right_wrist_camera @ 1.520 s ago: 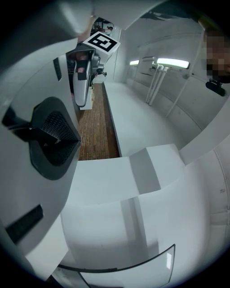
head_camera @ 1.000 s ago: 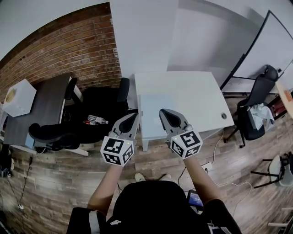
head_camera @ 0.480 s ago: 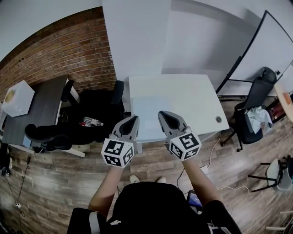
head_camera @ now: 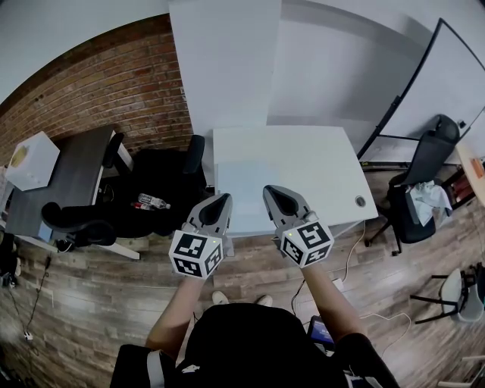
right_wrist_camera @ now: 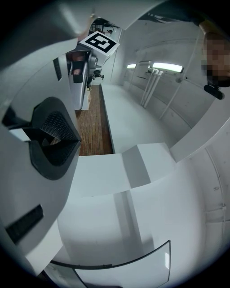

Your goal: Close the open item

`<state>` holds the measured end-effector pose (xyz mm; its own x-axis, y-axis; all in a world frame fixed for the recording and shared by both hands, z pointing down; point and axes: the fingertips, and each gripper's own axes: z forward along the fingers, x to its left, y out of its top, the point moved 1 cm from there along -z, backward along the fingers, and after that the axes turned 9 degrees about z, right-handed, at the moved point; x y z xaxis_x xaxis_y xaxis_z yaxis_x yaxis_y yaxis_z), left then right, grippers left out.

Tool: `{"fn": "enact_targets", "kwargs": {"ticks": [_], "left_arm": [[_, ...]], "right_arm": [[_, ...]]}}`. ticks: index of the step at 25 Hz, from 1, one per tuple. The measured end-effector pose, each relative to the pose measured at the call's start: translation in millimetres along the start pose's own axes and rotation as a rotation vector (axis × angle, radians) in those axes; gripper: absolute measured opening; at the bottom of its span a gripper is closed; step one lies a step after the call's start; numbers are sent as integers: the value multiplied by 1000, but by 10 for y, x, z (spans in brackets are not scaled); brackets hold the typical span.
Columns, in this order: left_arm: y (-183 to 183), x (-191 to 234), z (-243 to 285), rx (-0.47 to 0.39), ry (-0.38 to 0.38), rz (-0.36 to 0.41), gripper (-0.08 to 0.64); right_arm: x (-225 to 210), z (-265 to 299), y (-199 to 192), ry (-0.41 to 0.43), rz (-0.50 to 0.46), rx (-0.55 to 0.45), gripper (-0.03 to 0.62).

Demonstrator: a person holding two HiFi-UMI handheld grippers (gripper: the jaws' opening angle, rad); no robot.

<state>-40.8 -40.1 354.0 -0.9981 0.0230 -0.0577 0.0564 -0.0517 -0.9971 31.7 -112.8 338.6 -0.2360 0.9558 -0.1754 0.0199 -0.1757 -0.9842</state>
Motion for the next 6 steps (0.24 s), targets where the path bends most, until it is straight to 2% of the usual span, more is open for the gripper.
{"fn": "enact_targets", "kwargs": {"ticks": [6], "left_arm": [[12, -29, 23, -1, -2, -7, 9]], "right_arm": [[-20, -25, -4, 1, 5, 1, 37]]}}
